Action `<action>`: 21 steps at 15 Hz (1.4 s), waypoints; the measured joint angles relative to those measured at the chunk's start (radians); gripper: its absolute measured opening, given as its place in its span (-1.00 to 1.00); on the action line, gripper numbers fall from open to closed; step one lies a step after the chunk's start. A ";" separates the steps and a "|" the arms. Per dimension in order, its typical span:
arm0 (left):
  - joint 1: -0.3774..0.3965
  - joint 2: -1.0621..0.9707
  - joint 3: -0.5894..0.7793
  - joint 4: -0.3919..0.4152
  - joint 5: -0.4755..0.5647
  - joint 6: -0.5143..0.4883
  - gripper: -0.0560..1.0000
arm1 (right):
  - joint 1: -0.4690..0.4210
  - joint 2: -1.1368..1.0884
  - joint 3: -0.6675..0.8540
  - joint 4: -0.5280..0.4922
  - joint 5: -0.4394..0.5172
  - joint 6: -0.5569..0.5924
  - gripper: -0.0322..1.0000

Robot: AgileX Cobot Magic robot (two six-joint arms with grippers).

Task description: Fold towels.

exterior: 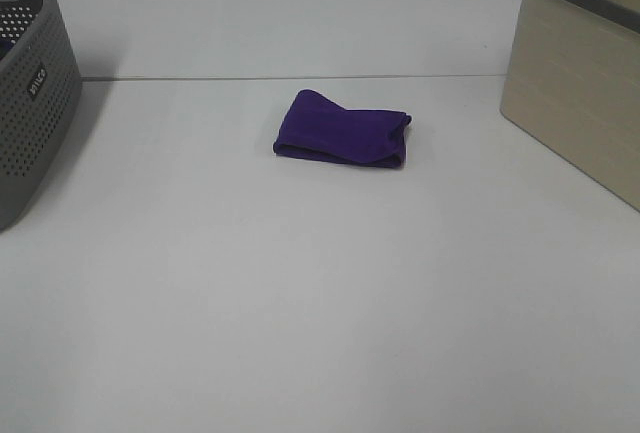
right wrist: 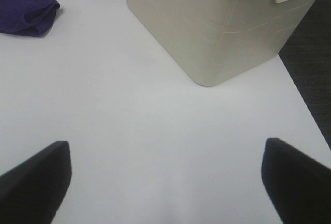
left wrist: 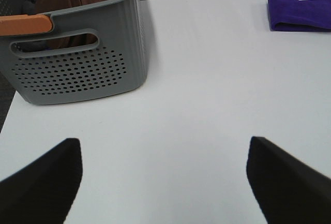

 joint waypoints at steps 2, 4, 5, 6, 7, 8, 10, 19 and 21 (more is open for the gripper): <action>0.000 0.000 0.000 0.000 0.000 0.000 0.79 | 0.000 0.000 0.000 -0.001 0.000 0.001 0.96; 0.000 0.000 0.000 0.000 0.000 0.000 0.95 | 0.000 0.000 0.000 -0.001 0.000 0.001 0.96; 0.000 0.000 0.000 0.000 0.000 0.000 0.97 | 0.000 0.000 0.000 -0.001 0.000 0.001 0.96; 0.000 0.000 0.000 0.000 0.000 0.000 0.97 | 0.000 0.000 0.000 -0.001 0.000 0.001 0.96; 0.000 0.000 0.000 0.000 0.000 0.000 0.97 | 0.000 0.000 0.000 -0.001 0.000 0.001 0.96; 0.000 0.000 0.000 0.000 0.000 0.000 0.97 | 0.000 0.000 0.000 -0.003 0.000 0.001 0.96; 0.000 0.000 0.000 0.000 0.000 0.000 0.97 | 0.000 0.000 0.000 -0.007 0.000 0.001 0.96; 0.000 0.000 0.000 0.000 0.000 0.000 0.97 | 0.000 0.000 0.000 -0.007 0.000 0.001 0.96; 0.000 0.000 0.000 0.000 0.000 0.000 0.97 | 0.000 0.000 0.000 -0.007 0.000 0.001 0.96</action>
